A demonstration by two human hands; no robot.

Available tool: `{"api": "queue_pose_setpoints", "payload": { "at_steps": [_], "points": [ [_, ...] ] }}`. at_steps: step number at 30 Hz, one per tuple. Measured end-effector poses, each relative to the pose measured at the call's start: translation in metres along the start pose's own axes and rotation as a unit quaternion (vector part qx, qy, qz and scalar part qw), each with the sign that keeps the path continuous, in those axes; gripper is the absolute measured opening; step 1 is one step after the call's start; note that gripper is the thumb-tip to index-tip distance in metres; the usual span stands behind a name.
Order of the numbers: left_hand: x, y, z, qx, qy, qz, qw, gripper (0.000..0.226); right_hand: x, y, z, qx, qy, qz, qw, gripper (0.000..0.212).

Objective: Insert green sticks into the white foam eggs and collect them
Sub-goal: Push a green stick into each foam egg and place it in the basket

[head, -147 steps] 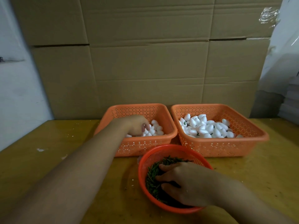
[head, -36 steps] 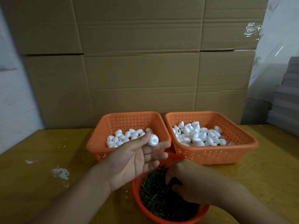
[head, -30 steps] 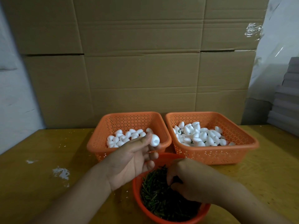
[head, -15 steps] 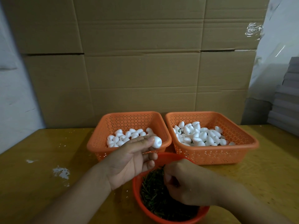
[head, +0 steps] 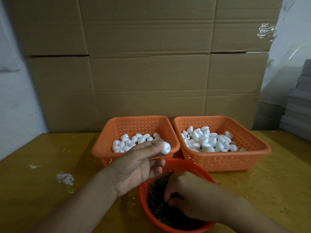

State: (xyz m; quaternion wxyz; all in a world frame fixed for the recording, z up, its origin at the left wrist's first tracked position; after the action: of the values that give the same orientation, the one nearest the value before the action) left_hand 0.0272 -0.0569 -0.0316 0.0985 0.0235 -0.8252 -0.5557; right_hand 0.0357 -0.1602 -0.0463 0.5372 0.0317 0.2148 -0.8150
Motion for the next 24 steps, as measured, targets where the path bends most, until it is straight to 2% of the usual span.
{"api": "queue_pose_setpoints", "payload": {
  "at_steps": [6, 9, 15, 19, 24],
  "points": [
    [0.0, 0.002, 0.0, -0.002, -0.008, -0.008, 1.0, 0.02, -0.001, 0.001, 0.017, -0.014, 0.053, -0.016, 0.998, 0.012],
    [-0.001, 0.002, 0.001, 0.002, -0.008, -0.008, 1.0, 0.022, -0.003, 0.007, 0.03, -0.072, 0.107, -0.051, 0.99, 0.01],
    [-0.001, 0.004, 0.001, 0.007, -0.011, -0.009, 1.0, 0.021, -0.002, 0.02, 0.051, -0.208, 0.153, -0.125, 0.958, 0.005],
    [-0.001, 0.005, 0.003, 0.015, -0.003, -0.012, 1.0, 0.03, 0.003, 0.031, 0.071, -0.306, 0.195, -0.18, 0.914, 0.013],
    [0.001, 0.01, 0.002, 0.019, 0.0, -0.038, 0.999, 0.037, 0.008, 0.033, 0.09, -0.311, 0.241, -0.178, 0.902, 0.028]
  ]
}}
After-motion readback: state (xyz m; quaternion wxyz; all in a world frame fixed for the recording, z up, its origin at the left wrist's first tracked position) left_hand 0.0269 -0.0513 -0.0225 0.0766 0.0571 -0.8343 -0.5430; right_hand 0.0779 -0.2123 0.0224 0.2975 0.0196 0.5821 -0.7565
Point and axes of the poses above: each hand's wrist, its own x-axis away from the middle knuckle, its own z-axis out of the back of the hand, y = z × x, the point moved 8 cm from there along -x, towards the middle knuckle, and after that the axes turned 15 degrees about y, right-handed, at the moved point
